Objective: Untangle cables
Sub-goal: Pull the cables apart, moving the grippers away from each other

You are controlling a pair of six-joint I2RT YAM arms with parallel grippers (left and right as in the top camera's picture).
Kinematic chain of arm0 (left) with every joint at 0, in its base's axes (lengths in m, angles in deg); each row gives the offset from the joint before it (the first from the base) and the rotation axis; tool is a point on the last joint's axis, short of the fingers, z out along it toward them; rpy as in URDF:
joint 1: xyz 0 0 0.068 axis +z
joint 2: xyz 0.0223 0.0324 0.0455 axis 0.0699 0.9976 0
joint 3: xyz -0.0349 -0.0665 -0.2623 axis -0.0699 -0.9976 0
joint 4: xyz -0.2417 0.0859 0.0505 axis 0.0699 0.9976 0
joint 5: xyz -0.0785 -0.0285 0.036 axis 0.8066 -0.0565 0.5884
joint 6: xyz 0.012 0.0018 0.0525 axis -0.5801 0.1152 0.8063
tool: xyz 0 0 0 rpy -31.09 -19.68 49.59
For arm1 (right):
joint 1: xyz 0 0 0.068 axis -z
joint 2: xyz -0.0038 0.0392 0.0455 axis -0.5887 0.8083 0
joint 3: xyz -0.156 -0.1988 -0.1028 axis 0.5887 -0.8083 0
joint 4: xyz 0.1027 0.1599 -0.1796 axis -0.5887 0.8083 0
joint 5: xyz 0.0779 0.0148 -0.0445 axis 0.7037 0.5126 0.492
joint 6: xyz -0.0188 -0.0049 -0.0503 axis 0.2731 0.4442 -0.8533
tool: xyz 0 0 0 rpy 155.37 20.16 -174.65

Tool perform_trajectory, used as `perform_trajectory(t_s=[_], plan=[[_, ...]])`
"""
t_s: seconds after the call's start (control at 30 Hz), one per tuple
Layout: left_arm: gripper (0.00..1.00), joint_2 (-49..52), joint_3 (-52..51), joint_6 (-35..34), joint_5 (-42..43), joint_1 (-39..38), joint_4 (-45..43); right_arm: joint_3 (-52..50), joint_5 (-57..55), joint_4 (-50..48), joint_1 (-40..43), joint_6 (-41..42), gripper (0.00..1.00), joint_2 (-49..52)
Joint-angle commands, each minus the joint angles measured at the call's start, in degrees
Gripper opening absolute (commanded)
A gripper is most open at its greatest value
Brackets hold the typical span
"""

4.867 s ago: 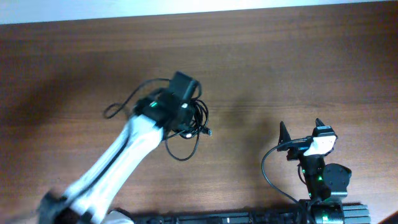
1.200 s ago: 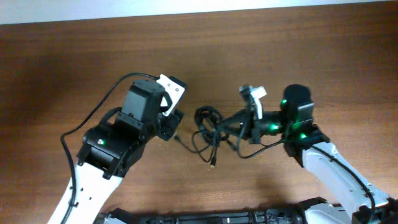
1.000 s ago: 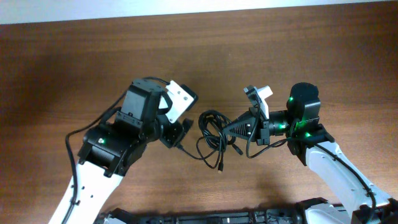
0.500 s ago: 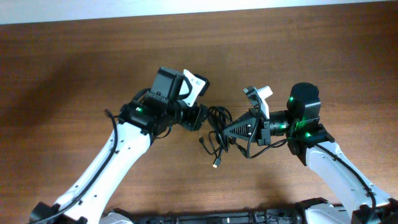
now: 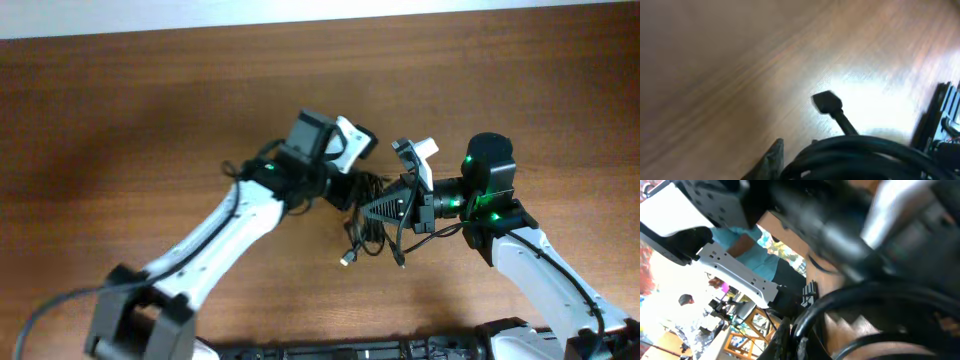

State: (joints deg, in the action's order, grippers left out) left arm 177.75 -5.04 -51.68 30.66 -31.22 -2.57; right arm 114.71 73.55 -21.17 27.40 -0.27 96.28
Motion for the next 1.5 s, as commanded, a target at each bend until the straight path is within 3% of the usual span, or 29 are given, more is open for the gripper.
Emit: perform_trajectory(t_s=[0.0, 0.1, 0.2, 0.27, 0.33, 0.43, 0.53, 0.73, 0.93, 1.03, 1.17, 1.33, 1.47], plan=[[0.0, 5.09, -0.57, -1.88, -1.29, -1.09, -0.5, 0.04, 1.16, -0.63, 0.22, 0.22, 0.04, -0.24], [0.0, 4.31, -0.52, -12.37, -13.11, 5.09, 1.29, 0.04, 1.16, -0.63, 1.03, 0.22, 0.04, -0.24], [0.0, 0.72, -0.48, -16.37, -13.99, 14.67, 4.46, 0.04, 0.66, -0.59, 3.98, 0.2, 0.04, -0.24], [0.0, -3.1, -0.48, -16.65, -11.98, 20.35, 5.03, 0.04, -3.17, 0.72, 5.86, 0.2, 0.04, -0.24], [0.0, -9.07, -0.48, -16.63, -7.23, 24.85, 5.01, 0.04, -14.95, 6.49, 6.4, 0.15, 0.04, -0.24], [0.0, -16.52, -0.48, -16.37, -6.64, 25.75, 5.07, 0.04, -31.47, 17.07, 6.38, 0.15, 0.04, -0.24], [0.0, -20.94, -0.5, -13.0, -6.78, 25.75, 5.68, 0.04, -33.42, 21.77, 6.4, -0.26, 0.05, -0.24], [0.0, -21.68, -0.5, -9.62, -7.93, 25.75, 10.71, 0.07, -32.96, 18.47, 6.45, -4.79, 0.35, -0.24], [0.0, -21.68, -0.5, -9.62, -8.37, 25.75, 11.1, 4.9, -29.35, 15.87, 6.14, -4.81, 0.52, -0.24], [0.0, -21.68, -0.5, -9.62, -8.37, 25.75, 11.1, 7.06, -26.51, 15.74, 1.88, -4.85, 0.6, -0.24], [0.0, -21.68, -0.5, -9.62, -8.37, 25.75, 12.52, 7.08, -29.66, 6.23, -9.46, -6.51, 0.82, -0.24], [0.0, -21.62, -0.5, -9.62, -8.48, 23.39, 14.29, 7.19, -40.5, 3.85, -16.79, -6.51, 0.94, -0.24], [0.0, -21.31, -0.5, -9.64, -16.28, 20.06, 16.06, 7.19, -41.99, 4.17, -15.26, -6.43, 0.99, -0.24]])
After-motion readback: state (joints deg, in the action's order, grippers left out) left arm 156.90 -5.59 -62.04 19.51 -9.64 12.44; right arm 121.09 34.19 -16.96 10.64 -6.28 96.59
